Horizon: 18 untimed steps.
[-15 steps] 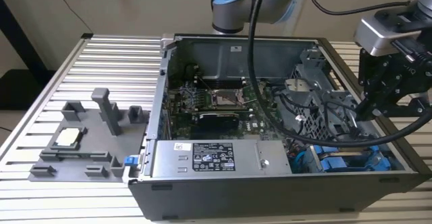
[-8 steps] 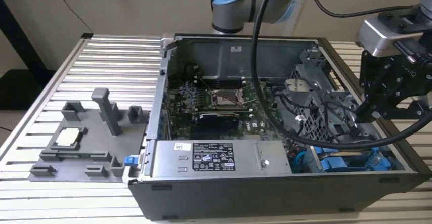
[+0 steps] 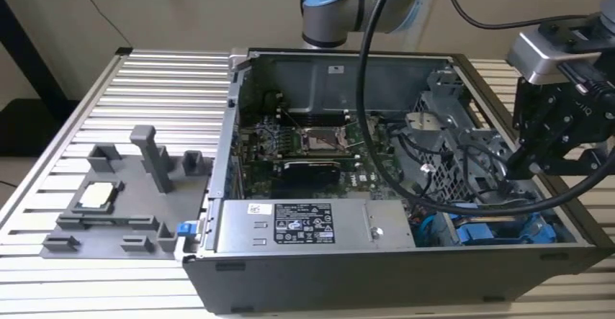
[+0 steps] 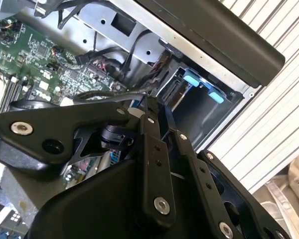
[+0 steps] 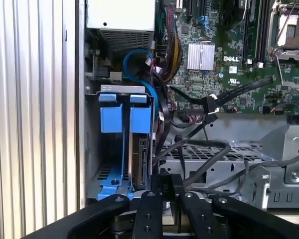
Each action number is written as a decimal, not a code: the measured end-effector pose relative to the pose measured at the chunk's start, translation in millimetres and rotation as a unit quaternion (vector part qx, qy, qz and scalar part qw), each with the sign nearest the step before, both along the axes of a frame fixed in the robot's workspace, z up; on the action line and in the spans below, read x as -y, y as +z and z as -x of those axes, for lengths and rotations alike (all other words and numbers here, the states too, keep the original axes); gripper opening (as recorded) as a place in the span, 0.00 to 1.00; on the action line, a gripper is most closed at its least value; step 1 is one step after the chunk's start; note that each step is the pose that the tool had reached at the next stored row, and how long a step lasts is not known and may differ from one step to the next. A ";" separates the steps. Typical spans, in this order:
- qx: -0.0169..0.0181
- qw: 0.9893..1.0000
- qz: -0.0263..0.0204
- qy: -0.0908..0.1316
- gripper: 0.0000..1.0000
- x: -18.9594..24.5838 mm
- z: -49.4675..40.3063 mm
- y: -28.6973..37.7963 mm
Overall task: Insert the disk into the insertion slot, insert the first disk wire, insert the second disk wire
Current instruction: 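Insert the first disk wire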
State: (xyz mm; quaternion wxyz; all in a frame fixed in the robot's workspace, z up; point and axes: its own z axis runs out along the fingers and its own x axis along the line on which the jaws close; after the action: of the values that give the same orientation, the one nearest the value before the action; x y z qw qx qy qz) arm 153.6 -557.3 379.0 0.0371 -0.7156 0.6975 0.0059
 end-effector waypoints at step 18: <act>-0.006 1.000 0.001 -0.003 0.19 8.6 -7.8 -14.2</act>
State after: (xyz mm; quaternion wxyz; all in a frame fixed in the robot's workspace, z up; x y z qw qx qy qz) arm 161.4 -565.9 364.9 0.0318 -0.7134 0.6999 0.0091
